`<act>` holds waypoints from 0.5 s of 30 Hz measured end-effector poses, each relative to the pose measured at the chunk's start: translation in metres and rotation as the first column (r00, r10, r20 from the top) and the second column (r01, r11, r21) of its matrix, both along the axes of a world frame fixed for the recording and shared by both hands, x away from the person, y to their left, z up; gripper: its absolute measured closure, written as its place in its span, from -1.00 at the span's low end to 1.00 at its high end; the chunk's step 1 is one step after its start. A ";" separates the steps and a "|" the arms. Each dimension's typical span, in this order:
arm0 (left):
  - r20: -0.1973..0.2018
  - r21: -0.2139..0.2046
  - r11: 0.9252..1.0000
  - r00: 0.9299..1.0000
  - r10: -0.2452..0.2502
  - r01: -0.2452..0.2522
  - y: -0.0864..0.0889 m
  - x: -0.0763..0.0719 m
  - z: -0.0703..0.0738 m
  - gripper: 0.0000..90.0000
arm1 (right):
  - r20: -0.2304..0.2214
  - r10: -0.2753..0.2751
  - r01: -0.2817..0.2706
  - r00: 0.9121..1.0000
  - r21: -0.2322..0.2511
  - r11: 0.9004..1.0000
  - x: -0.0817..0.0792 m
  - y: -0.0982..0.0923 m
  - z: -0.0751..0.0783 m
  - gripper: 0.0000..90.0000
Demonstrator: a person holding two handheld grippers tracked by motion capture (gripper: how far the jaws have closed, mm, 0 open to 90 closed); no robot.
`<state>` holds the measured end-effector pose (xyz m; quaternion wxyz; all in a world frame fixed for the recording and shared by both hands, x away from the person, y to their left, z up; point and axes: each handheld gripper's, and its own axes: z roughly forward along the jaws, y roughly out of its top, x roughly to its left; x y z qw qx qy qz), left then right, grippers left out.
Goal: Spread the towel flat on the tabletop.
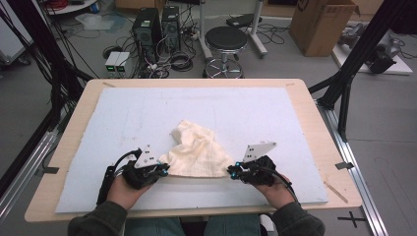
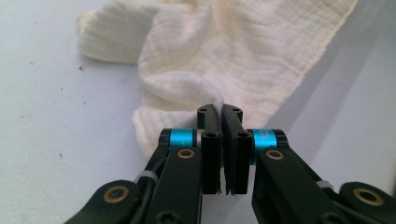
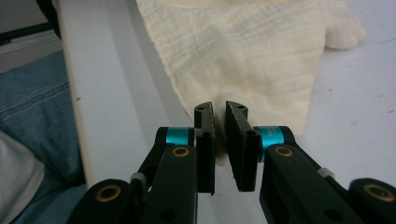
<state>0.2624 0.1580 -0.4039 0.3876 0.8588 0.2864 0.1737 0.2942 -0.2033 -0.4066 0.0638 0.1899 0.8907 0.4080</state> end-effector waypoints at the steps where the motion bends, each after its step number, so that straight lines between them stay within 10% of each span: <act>1: 0.000 0.000 1.000 1.000 0.000 0.000 0.000 0.000 0.000 0.91 | -0.004 0.005 -0.005 1.000 -0.001 1.000 -0.004 0.001 0.000 0.82; 10: 0.009 0.033 0.999 1.000 -0.028 0.028 0.004 -0.042 -0.001 0.89 | -0.029 0.076 -0.076 0.997 -0.007 0.997 -0.033 0.013 -0.006 0.80; 15: -0.023 0.021 0.999 0.999 -0.037 0.038 0.011 -0.054 -0.005 0.49 | -0.045 0.108 -0.108 0.993 -0.011 0.994 -0.038 0.019 -0.013 0.54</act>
